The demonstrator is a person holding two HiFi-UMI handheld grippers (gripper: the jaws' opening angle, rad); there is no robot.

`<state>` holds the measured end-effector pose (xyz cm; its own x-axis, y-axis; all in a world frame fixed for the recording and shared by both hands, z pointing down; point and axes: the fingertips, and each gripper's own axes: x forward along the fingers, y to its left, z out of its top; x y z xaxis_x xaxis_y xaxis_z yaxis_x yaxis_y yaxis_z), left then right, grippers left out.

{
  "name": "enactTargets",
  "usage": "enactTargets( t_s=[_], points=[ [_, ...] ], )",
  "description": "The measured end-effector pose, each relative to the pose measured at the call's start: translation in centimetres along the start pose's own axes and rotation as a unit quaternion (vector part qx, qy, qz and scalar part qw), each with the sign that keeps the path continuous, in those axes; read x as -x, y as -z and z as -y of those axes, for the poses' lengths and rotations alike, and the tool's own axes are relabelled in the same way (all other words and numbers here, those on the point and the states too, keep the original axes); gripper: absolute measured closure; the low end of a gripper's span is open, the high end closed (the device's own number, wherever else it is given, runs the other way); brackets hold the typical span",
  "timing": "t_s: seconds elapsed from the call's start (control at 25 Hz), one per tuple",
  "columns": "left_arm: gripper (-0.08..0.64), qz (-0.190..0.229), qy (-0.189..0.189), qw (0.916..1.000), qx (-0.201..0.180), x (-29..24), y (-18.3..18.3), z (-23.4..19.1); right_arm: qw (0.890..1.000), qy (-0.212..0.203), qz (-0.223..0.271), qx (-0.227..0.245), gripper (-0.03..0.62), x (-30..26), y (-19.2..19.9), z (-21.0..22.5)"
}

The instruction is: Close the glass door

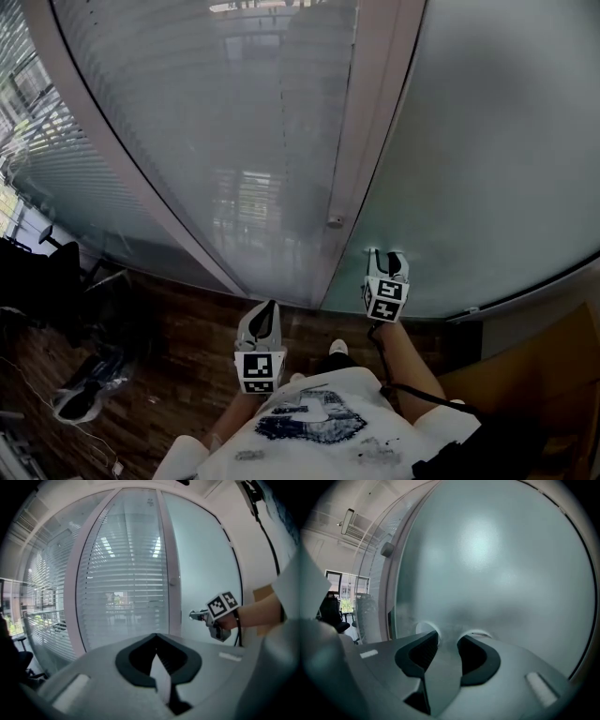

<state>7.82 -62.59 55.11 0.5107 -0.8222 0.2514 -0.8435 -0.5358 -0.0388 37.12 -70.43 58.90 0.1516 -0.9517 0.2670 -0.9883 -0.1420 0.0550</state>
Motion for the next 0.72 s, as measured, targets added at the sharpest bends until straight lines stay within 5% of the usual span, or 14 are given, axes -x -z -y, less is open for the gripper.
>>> enactTargets(
  t_s=[0.72],
  points=[
    [0.557,-0.007,-0.004,1.0,0.003,-0.4,0.3,0.0,1.0,-0.013,-0.006,0.002,0.456,-2.7,-0.6,0.9]
  ],
)
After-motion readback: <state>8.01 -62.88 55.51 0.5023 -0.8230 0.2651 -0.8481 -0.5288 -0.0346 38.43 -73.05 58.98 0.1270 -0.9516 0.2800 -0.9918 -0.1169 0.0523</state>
